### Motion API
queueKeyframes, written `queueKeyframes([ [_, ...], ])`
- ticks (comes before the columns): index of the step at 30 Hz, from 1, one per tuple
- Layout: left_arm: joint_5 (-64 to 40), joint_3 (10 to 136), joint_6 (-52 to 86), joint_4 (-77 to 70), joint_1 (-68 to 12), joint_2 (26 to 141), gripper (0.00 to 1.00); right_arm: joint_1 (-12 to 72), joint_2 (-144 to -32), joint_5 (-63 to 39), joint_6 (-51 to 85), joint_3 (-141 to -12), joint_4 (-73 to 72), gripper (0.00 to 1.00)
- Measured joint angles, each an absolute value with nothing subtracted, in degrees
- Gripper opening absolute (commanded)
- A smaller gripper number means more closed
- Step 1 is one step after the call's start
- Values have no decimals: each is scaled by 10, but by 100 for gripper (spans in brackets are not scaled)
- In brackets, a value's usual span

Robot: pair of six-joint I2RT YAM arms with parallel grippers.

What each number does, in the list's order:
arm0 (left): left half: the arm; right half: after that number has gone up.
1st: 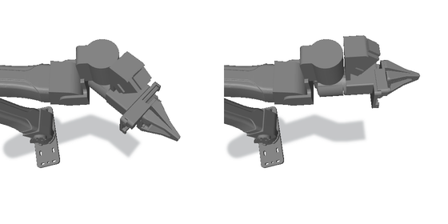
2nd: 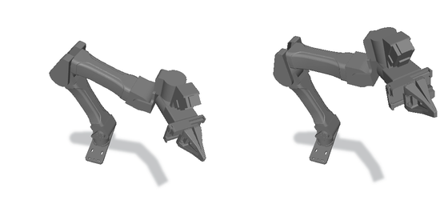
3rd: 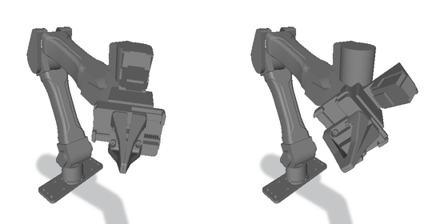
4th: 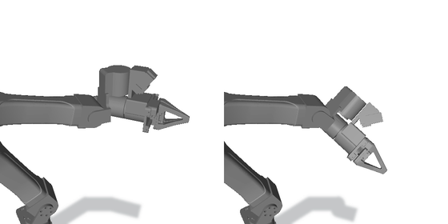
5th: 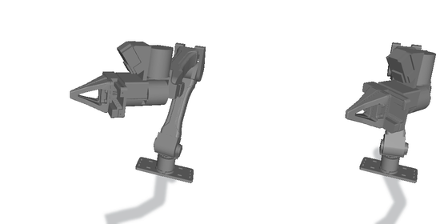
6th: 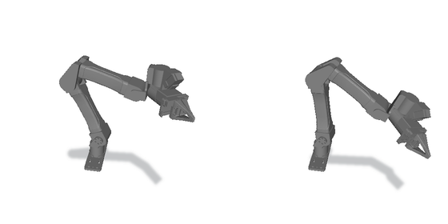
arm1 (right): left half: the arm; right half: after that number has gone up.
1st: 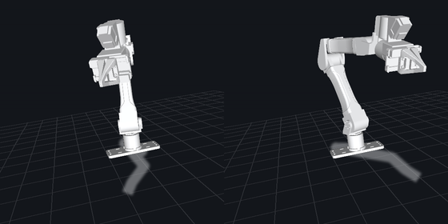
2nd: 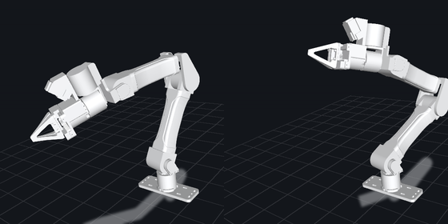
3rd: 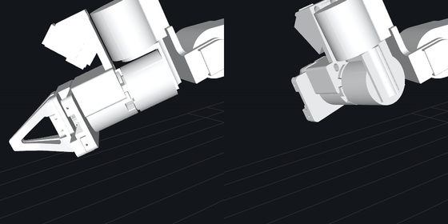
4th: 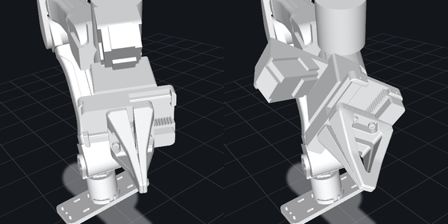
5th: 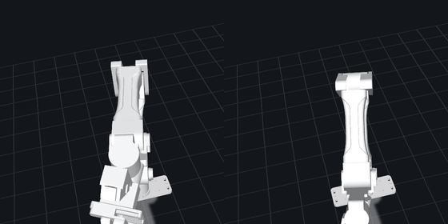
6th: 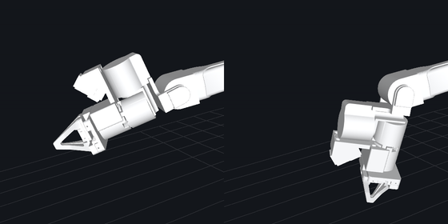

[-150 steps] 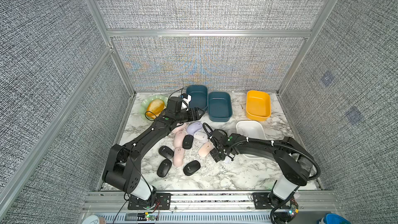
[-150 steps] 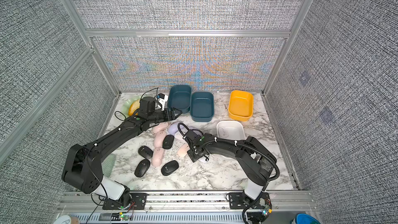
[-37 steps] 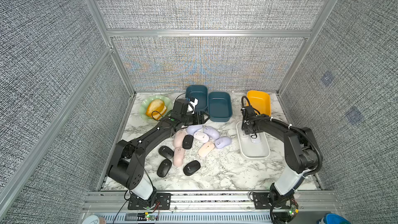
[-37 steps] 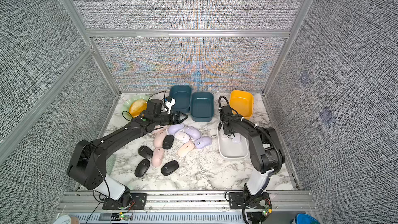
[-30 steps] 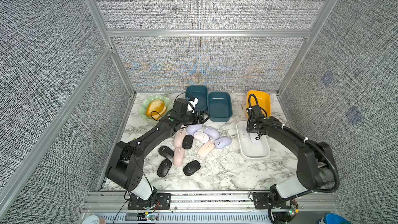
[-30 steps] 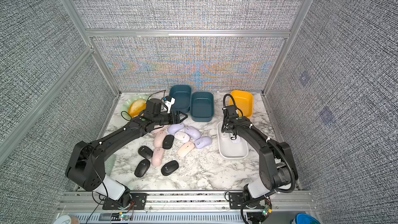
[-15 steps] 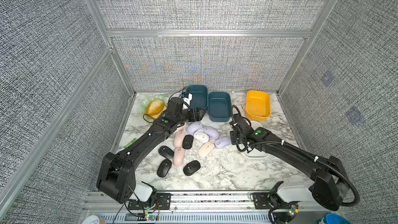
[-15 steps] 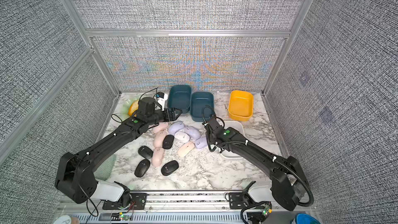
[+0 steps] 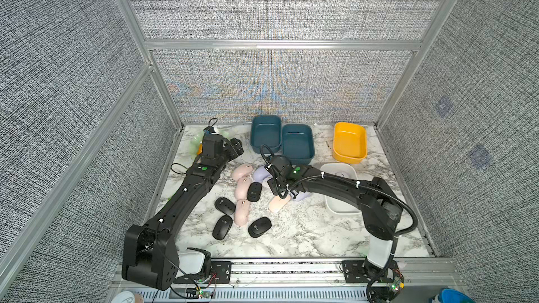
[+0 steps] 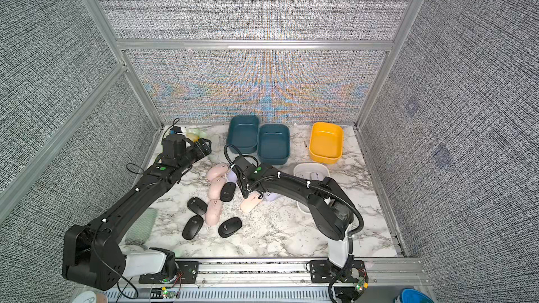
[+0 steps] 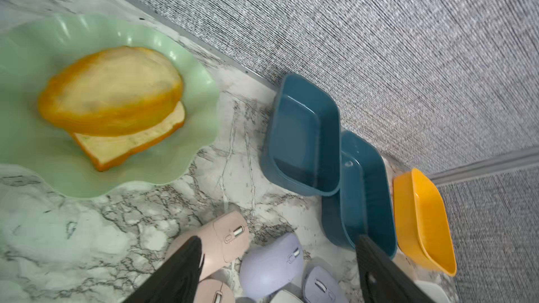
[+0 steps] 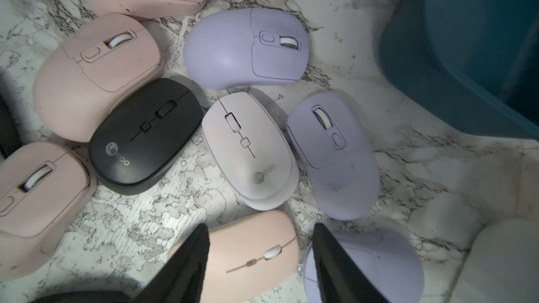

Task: Place the mice by color into the storage box
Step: Adjust the mouse at the center of the board.

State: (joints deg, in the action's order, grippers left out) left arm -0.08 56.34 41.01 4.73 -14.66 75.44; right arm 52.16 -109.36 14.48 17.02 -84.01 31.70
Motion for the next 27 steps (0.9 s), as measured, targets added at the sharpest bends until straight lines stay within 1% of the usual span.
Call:
queueKeyframes([
  [3, -20, 567, 417, 41, -129, 763, 84, 519, -1121, 133, 156, -864, 319, 66],
  [9, -65, 589, 418, 47, -123, 794, 84, 506, -1175, 116, 130, -912, 334, 67],
  [15, -96, 589, 418, 48, -123, 799, 82, 490, -1214, 102, 115, -945, 344, 66],
  [27, -119, 589, 418, 44, -122, 799, 80, 495, -1229, 85, 102, -943, 337, 67],
])
